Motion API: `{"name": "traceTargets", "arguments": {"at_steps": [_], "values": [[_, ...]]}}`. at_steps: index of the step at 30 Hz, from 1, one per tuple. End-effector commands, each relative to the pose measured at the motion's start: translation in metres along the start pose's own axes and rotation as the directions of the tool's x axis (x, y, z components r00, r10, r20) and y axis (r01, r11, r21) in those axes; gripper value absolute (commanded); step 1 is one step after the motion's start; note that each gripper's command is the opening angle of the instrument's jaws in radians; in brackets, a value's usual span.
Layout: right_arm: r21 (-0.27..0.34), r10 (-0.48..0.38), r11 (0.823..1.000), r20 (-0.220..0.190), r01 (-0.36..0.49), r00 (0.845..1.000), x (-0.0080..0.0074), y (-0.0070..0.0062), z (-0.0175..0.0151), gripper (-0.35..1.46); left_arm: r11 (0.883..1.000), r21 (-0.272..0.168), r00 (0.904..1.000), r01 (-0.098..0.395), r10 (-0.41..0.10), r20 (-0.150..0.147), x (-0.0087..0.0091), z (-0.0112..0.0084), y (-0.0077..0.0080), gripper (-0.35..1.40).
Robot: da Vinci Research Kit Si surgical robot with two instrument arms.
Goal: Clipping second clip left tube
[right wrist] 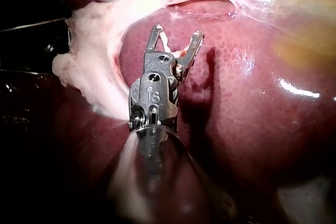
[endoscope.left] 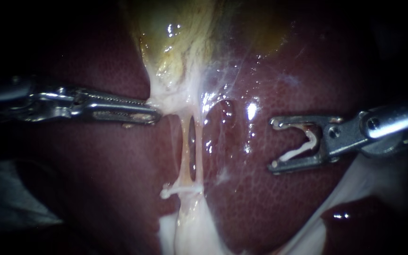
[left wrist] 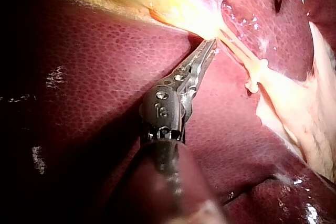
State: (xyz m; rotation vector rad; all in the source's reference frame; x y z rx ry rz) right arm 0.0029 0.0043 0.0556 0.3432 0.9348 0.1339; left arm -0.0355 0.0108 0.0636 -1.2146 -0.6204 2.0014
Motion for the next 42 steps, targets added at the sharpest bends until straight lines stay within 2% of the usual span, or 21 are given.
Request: {"name": "traceTargets", "arguments": {"at_steps": [1, 5, 10, 13, 17, 22, 27, 34, 42], "values": [[0.000, 0.000, 1.000, 0.000, 0.000, 1.000, 0.0000, 0.0000, 0.0000, 0.50, 1.000, -0.003, 1.0000, 0.001, -0.001, 0.000, 0.0002, -0.0003, 0.0001, -0.35], [0.003, 0.000, 1.000, -0.001, 0.000, 1.000, 0.0000, 0.0000, 0.0000, 0.50, 1.000, -0.004, 0.9999, 0.017, -0.017, 0.004, 0.0019, -0.0025, 0.0008, -0.35], [0.011, 0.000, 1.000, -0.001, 0.000, 1.000, 0.0002, 0.0000, 0.0002, 0.50, 1.000, 0.012, 0.9994, 0.003, -0.003, -0.034, 0.0043, -0.0065, 0.0018, -0.35], [0.033, 0.000, 0.999, -0.020, 0.000, 1.000, 0.0006, 0.0000, 0.0007, 0.50, 1.000, 0.013, 0.9992, 0.002, -0.001, -0.039, 0.0048, -0.0076, 0.0021, -0.35], [0.080, 0.029, 0.996, -0.062, -0.024, 0.998, 0.0018, -0.0003, 0.0021, 0.50, 1.000, 0.014, 0.9991, 0.002, -0.002, -0.042, 0.0048, -0.0075, 0.0021, -0.35], [0.151, 0.113, 0.984, -0.136, -0.092, 0.984, 0.0037, -0.0013, 0.0055, 0.50, 1.000, 0.015, 0.9991, 0.002, -0.002, -0.043, 0.0048, -0.0072, 0.0022, -0.35], [0.192, 0.191, 0.968, -0.162, -0.159, 0.968, 0.0047, -0.0020, 0.0102, 0.50, 1.000, 0.016, 0.9991, 0.002, -0.002, -0.043, 0.0048, -0.0072, 0.0022, -0.35], [0.212, 0.241, 0.957, -0.205, -0.198, 0.949, 0.0043, -0.0013, 0.0151, 0.50, 1.000, 0.016, 0.9991, 0.002, -0.002, -0.043, 0.0048, -0.0072, 0.0022, -0.35], [0.215, 0.272, 0.950, -0.209, -0.227, 0.940, 0.0029, 0.0005, 0.0171, 0.49, 1.000, 0.017, 0.9991, 0.002, -0.001, -0.043, 0.0048, -0.0070, 0.0022, -0.35]]}}
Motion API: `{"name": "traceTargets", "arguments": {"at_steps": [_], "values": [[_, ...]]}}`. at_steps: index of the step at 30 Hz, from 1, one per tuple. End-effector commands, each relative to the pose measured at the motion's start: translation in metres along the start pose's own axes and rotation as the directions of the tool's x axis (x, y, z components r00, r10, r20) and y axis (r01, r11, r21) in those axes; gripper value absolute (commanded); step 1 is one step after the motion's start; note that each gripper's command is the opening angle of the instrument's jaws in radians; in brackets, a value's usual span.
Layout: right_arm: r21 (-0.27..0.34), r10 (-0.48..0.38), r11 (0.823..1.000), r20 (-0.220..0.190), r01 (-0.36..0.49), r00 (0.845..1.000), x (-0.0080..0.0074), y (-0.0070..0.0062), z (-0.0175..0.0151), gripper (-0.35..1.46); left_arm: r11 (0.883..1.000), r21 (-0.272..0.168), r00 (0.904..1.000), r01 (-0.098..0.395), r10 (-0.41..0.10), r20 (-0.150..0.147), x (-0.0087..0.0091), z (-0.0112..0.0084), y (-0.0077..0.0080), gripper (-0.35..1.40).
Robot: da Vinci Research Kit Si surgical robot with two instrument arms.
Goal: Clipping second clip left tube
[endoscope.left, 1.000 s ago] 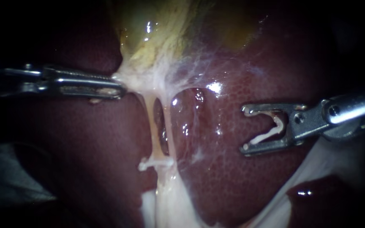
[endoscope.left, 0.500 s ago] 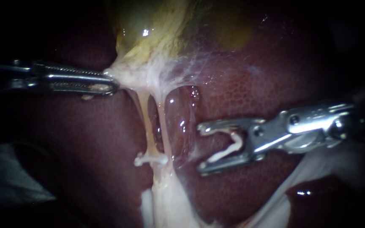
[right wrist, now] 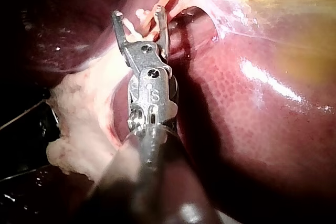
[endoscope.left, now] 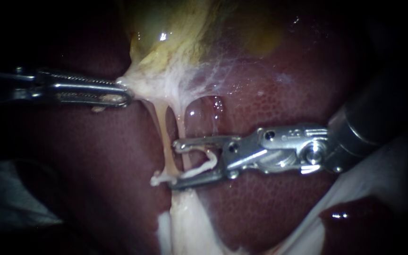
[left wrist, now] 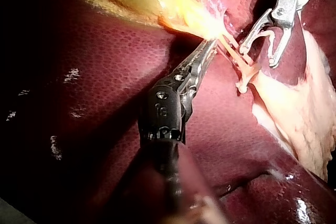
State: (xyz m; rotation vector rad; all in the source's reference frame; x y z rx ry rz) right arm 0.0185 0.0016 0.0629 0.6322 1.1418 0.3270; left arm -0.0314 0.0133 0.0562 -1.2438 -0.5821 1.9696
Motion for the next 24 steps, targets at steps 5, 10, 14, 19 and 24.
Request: {"name": "traceTargets", "arguments": {"at_steps": [5, 10, 14, 19, 24], "values": [[0.006, 0.020, 1.000, 0.001, -0.020, 1.000, -0.0012, 0.0013, 0.0000, 0.49, 1.000, 0.000, 1.0000, 0.000, 0.000, 0.000, 0.0000, 0.0000, 0.0000, -0.35], [0.066, 0.029, 0.997, 0.004, -0.030, 1.000, -0.0024, 0.0020, 0.0004, 0.49, 1.000, 0.000, 1.0000, 0.000, 0.000, 0.000, -0.0001, 0.0001, 0.0000, -0.35], [0.120, 0.024, 0.993, 0.009, -0.025, 1.000, -0.0027, 0.0027, 0.0013, 0.48, 1.000, 0.000, 1.0000, 0.000, 0.000, 0.000, -0.0001, 0.0001, 0.0000, -0.35], [0.176, 0.033, 0.984, 0.011, -0.035, 0.999, -0.0021, 0.0036, 0.0030, 0.47, 1.000, 0.001, 1.0000, 0.000, 0.000, 0.000, -0.0001, 0.0002, 0.0000, -0.35], [0.231, 0.057, 0.972, -0.014, -0.052, 0.998, -0.0013, 0.0040, 0.0048, 0.47, 1.000, 0.002, 1.0000, 0.000, 0.000, -0.001, -0.0001, 0.0003, 0.0001, -0.35]]}}
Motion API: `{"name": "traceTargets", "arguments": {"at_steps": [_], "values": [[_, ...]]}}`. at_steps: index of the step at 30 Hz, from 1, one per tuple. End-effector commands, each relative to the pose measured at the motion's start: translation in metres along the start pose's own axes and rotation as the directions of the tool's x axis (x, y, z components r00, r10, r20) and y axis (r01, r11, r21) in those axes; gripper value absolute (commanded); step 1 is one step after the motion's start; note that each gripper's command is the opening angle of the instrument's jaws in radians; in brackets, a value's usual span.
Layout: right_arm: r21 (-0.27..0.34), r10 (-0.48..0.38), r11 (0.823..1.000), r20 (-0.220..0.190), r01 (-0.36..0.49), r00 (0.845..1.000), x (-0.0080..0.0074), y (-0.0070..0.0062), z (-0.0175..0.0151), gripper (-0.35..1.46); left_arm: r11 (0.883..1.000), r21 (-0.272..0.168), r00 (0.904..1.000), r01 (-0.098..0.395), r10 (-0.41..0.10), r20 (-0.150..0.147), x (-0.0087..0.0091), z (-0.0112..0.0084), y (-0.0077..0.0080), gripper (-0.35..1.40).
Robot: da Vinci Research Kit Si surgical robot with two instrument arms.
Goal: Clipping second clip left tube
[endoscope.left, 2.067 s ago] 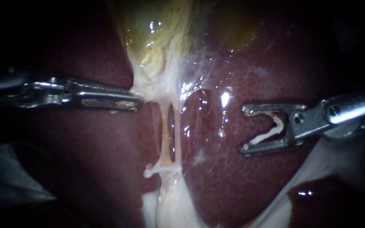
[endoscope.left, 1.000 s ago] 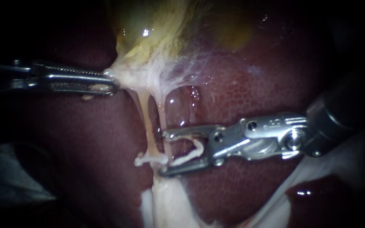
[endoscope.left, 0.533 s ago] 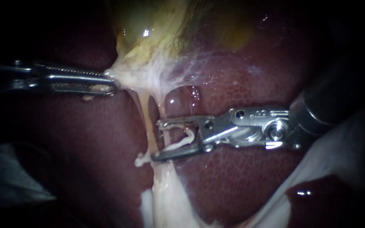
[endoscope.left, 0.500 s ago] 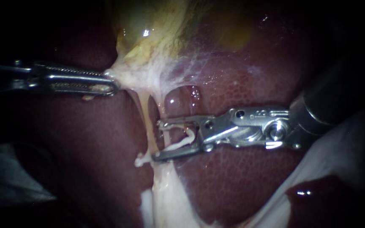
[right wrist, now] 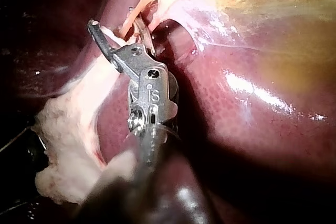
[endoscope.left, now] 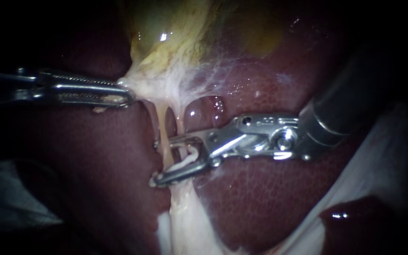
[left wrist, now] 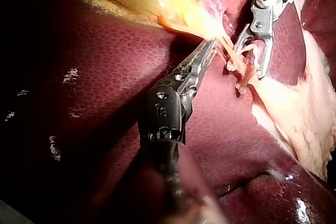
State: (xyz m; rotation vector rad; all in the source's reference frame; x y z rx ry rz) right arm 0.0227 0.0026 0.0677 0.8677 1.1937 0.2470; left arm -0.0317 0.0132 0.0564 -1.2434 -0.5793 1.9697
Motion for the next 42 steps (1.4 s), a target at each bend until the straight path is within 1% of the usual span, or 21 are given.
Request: {"name": "traceTargets", "arguments": {"at_steps": [1, 4, 7, 9, 10, 13, 17, 21, 26, 28, 35, 38, 42], "values": [[0.010, 0.007, 1.000, -0.014, -0.007, 1.000, 0.0001, 0.0000, 0.0002, 0.47, 1.000, 0.000, 1.0000, 0.000, 0.000, 0.000, 0.0000, 0.0000, 0.0000, -0.35], [0.057, 0.021, 0.998, -0.062, -0.018, 0.998, 0.0002, -0.0001, 0.0007, 0.47, 1.000, 0.001, 1.0000, 0.000, 0.000, 0.000, 0.0000, 0.0001, 0.0000, -0.35], [0.115, 0.044, 0.993, -0.113, -0.031, 0.993, 0.0004, -0.0006, 0.0008, 0.46, 1.000, 0.001, 1.0000, 0.000, 0.000, 0.000, 0.0000, 0.0001, 0.0000, -0.35], [0.152, 0.053, 0.988, -0.130, -0.033, 0.990, 0.0005, -0.0010, 0.0009, 0.45, 1.000, 0.001, 1.0000, 0.000, 0.000, 0.000, 0.0000, 0.0001, 0.0000, -0.35], [0.165, 0.056, 0.986, -0.133, -0.034, 0.990, 0.0006, -0.0011, 0.0010, 0.44, 1.000, 0.001, 1.0000, 0.000, 0.000, 0.000, 0.0000, 0.0001, 0.0000, -0.35], [0.179, 0.050, 0.984, -0.148, -0.023, 0.988, 0.0010, -0.0015, 0.0011, 0.43, 1.000, 0.001, 1.0000, 0.000, 0.000, 0.000, 0.0000, 0.0001, 0.0000, -0.35], [0.187, 0.050, 0.982, -0.159, -0.020, 0.986, 0.0014, -0.0018, 0.0010, 0.40, 1.000, 0.001, 1.0000, 0.000, 0.000, 0.000, 0.0001, 0.0001, 0.0000, -0.35], [0.191, 0.053, 0.981, -0.171, -0.019, 0.984, 0.0016, -0.0019, 0.0007, 0.30, 1.000, 0.001, 1.0000, 0.000, 0.000, 0.000, 0.0001, 0.0001, 0.0000, -0.35], [0.190, 0.055, 0.982, -0.173, -0.021, 0.983, 0.0019, -0.0020, 0.0003, 0.12, 1.000, 0.001, 1.0000, 0.001, -0.001, 0.000, 0.0001, 0.0001, 0.0000, -0.35], [0.191, 0.056, 0.981, -0.173, -0.022, 0.983, 0.0019, -0.0021, 0.0001, -0.02, 1.000, 0.001, 1.0000, 0.001, -0.001, 0.000, 0.0001, 0.0001, 0.0000, -0.35], [0.196, 0.062, 0.980, -0.172, -0.028, 0.983, 0.0020, -0.0024, -0.0004, -0.35, 1.000, 0.001, 1.0000, 0.001, -0.001, 0.000, 0.0001, 0.0002, 0.0000, -0.35], [0.201, 0.097, 0.978, -0.168, -0.062, 0.981, 0.0019, -0.0025, -0.0006, -0.35, 1.000, 0.001, 1.0000, 0.001, -0.001, 0.000, 0.0001, 0.0002, 0.0000, -0.35], [0.204, 0.103, 0.977, -0.167, -0.067, 0.981, 0.0018, -0.0027, -0.0005, -0.35, 1.000, 0.001, 1.0000, 0.001, -0.001, 0.000, 0.0001, 0.0002, 0.0000, -0.35]]}}
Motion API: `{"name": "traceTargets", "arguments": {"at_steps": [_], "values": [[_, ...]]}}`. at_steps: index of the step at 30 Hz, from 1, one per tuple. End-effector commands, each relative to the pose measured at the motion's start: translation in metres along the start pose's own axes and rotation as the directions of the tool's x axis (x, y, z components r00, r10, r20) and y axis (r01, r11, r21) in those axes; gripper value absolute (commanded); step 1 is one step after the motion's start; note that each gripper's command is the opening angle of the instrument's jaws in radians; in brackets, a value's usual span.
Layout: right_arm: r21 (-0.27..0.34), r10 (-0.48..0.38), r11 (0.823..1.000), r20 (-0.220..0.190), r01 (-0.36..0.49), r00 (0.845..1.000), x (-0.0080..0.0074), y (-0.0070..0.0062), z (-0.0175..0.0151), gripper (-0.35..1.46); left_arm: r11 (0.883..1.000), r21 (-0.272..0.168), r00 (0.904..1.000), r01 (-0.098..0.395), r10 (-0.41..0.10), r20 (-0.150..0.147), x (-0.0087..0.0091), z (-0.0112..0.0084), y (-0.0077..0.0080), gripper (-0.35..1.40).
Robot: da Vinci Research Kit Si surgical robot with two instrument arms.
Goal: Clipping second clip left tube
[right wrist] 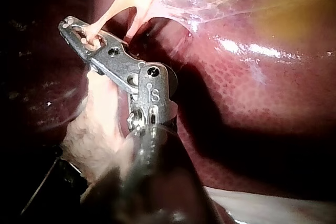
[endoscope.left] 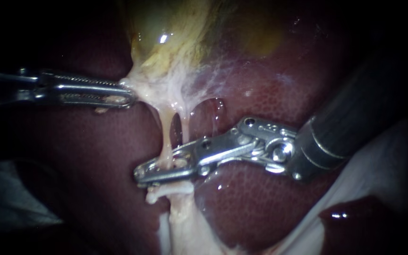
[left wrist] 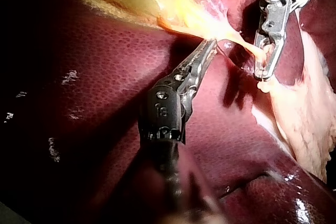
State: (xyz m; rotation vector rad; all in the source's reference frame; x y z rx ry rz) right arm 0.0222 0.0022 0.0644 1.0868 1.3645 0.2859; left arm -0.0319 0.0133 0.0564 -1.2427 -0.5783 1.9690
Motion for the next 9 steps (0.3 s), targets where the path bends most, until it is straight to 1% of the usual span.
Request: {"name": "traceTargets", "arguments": {"at_steps": [1, 9], "values": [[0.003, 0.000, 1.000, 0.001, 0.000, 1.000, 0.0000, 0.0000, 0.0001, -0.35, 1.000, 0.000, 1.0000, 0.000, 0.000, 0.000, 0.0000, 0.0000, 0.0000, -0.35], [0.003, 0.000, 1.000, 0.001, 0.000, 1.000, 0.0000, 0.0001, 0.0000, -0.35, 1.000, 0.000, 1.0000, 0.000, 0.000, 0.000, 0.0000, 0.0000, 0.0000, -0.35]]}}
